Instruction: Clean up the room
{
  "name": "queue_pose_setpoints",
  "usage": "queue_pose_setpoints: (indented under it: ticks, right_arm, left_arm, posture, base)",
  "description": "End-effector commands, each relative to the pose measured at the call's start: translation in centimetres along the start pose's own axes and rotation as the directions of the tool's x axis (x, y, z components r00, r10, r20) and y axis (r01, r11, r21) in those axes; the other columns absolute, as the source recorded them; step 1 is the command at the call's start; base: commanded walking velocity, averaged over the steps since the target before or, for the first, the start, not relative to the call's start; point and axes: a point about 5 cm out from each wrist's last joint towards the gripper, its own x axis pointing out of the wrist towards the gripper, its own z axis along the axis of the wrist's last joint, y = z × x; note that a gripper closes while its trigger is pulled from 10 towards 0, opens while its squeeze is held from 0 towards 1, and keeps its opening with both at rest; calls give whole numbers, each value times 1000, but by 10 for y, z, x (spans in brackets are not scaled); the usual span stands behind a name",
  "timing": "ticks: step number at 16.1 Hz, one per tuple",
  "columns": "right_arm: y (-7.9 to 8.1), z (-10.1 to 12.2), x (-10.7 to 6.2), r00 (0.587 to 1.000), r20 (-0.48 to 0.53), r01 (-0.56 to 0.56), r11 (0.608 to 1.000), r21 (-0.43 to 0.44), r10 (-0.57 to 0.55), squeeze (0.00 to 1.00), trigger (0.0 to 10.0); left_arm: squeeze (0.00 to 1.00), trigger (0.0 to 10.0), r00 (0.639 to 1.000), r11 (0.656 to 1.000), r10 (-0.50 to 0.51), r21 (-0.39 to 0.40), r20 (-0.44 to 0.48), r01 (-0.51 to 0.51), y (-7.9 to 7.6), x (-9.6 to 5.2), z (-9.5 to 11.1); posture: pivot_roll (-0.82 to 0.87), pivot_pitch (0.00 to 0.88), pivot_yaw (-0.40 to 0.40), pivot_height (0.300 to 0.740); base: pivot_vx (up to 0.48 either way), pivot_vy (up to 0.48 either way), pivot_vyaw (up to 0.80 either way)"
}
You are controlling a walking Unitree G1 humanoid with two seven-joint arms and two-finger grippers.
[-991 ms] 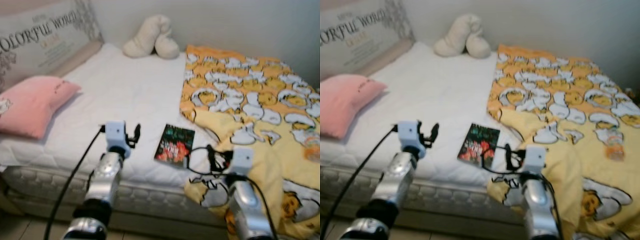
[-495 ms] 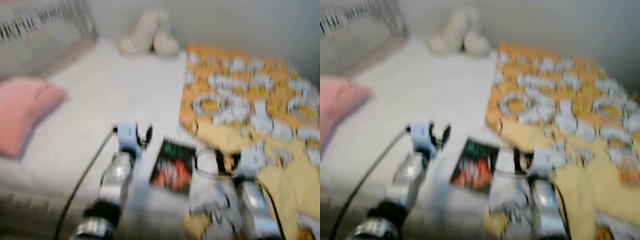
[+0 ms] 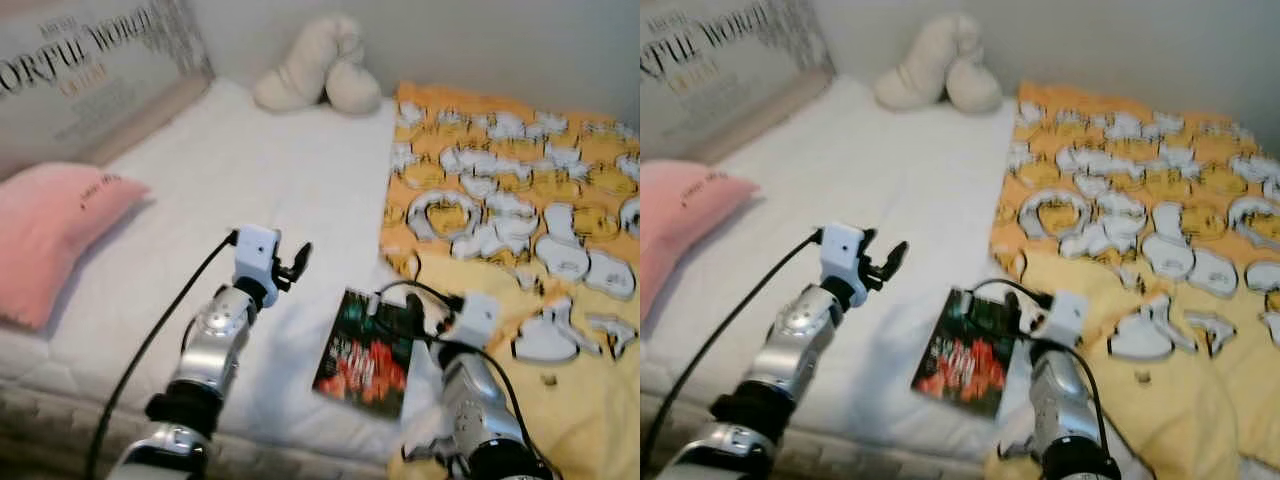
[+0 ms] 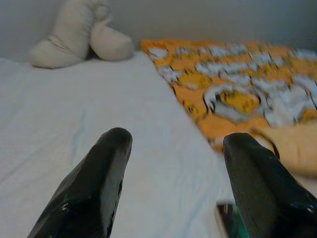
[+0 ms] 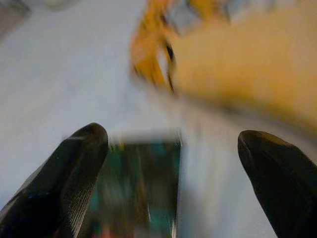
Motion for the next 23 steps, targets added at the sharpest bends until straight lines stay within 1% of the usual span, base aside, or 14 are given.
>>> queue_pose_setpoints:
  ticks: [1, 3, 4, 5, 6, 8, 9, 11, 13, 14, 15, 18, 22, 23]
  right_arm:
    - [6, -10, 0, 999, -42, -18, 999, 36, 19, 0, 10000]
    - [13, -13, 3, 999, -48, -23, 1000, -21, 22, 0, 10000]
    - [12, -10, 4, 1000, -16, 10, 989, -145, -13, 0, 10000]
    - [10, -9, 3, 999, 6, 41, 971, -235, -41, 0, 10000]
    - [10, -11, 3, 998, 21, 66, 953, -296, -62, 0, 10000]
    - [15, -17, 3, 999, -10, 47, 962, -270, -51, 0, 10000]
    - [22, -18, 5, 999, -19, 23, 968, -249, -28, 0, 10000]
    - [29, -16, 6, 1000, 4, 11, 967, -255, -10, 0, 10000]
    - [40, -9, 6, 996, 74, -13, 939, -344, 42, 0, 10000]
    - [44, -10, 6, 995, 78, -35, 928, -372, 69, 0, 10000]
    - [51, -13, 4, 991, 77, -70, 902, -426, 113, 0, 10000]
    - [54, -22, 0, 990, 57, -89, 883, -461, 130, 0, 10000]
    - [56, -30, -2, 993, 26, -98, 913, -397, 118, 0, 10000]
    - [54, -30, -1, 996, 16, -77, 940, -334, 87, 0, 10000]
  left_arm:
    - [0, 10000, 1000, 1000, 9, 28, -23, -9, 13, -9, 0]
    - [0, 10000, 999, 998, 16, 55, -40, -14, 24, -19, -4]
    - [0, 10000, 999, 998, 19, 55, -29, -18, 24, -22, -1]
    - [0, 10000, 1000, 998, 19, 53, -22, -18, 22, -24, 0]
    - [0, 10000, 1000, 999, 3, 54, -22, -2, 17, -29, 1]
    - [0, 10000, 999, 998, -9, 55, -37, 11, 12, -35, -3]
    - [0, 10000, 999, 999, 1, 52, -45, 1, 12, -39, -5]
    - [0, 10000, 999, 999, 18, 49, -48, -16, 13, -43, -5]
    - [0, 10000, 998, 999, 34, 43, -49, -32, 14, -49, -5]
    - [0, 10000, 998, 998, 38, 43, -51, -36, 13, -51, -5]
    - [0, 10000, 997, 998, 44, 40, -56, -42, 12, -53, -6]
    - [0, 10000, 998, 999, 32, 42, -59, -30, 5, -56, -7]
    - [0, 10000, 997, 998, 37, 46, -62, -35, 7, -57, -6]
    - [0, 10000, 997, 998, 43, 52, -57, -40, 9, -56, -5]
  posture:
    - [206, 190, 27, 740]
    - [230, 232, 32, 740]
    - [244, 255, 37, 740]
    - [245, 261, 37, 740]
    - [251, 273, 36, 740]
    - [259, 275, 31, 740]
    - [262, 272, 29, 740]
    - [270, 262, 21, 740]
    - [271, 257, 13, 740]
    - [270, 257, 13, 740]
    - [271, 255, 10, 740]
    - [275, 250, 6, 740]
    - [278, 247, 10, 740]
    - [279, 246, 11, 740]
  base:
    - [0, 0, 0]
    - [0, 0, 0]
    - [0, 0, 0]
    - [0, 0, 0]
    - [0, 0, 0]
    - [0, 0, 0]
    - [0, 0, 0]
    - [0, 0, 0]
    - [0, 0, 0]
    - [0, 0, 0]
    - [0, 0, 0]
    - [0, 0, 0]
    - [0, 0, 0]
    - [0, 0, 0]
